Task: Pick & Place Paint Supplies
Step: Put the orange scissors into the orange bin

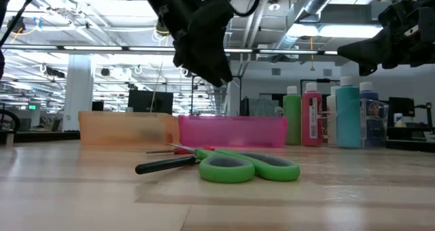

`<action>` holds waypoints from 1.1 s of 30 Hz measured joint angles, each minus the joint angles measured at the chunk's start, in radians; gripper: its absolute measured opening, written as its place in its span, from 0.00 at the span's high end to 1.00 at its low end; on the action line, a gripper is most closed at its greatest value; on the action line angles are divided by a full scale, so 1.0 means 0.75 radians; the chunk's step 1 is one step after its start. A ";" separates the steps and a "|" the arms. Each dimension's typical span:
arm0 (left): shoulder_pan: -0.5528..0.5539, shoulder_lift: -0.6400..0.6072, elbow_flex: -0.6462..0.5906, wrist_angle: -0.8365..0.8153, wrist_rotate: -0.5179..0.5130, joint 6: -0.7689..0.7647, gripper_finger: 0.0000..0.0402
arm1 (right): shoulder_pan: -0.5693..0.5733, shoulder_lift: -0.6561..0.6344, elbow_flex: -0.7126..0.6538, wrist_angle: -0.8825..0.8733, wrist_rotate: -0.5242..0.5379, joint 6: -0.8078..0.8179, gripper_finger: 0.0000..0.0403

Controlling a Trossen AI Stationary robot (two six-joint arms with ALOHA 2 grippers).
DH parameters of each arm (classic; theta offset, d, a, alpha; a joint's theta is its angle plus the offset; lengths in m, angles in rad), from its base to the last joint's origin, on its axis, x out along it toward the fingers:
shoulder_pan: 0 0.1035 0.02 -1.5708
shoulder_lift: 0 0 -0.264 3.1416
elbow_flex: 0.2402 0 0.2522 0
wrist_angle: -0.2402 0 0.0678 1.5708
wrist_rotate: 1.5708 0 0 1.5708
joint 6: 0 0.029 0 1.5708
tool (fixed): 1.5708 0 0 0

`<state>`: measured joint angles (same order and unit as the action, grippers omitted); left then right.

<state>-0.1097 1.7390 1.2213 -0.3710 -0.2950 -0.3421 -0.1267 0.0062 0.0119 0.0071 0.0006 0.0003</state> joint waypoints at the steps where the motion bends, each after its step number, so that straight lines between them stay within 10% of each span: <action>1: 0.000 0.000 0.000 -0.010 -0.028 -0.003 0.48 | 0.000 0.000 0.000 0.000 0.000 0.000 1.00; 33: -0.018 -0.001 -0.002 -0.054 -0.065 0.001 0.48 | 0.000 0.000 0.000 0.000 0.000 0.000 1.00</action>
<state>-0.1230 1.7386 1.2198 -0.4116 -0.3436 -0.3417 -0.1265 0.0060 0.0116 0.0071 0.0005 0.0005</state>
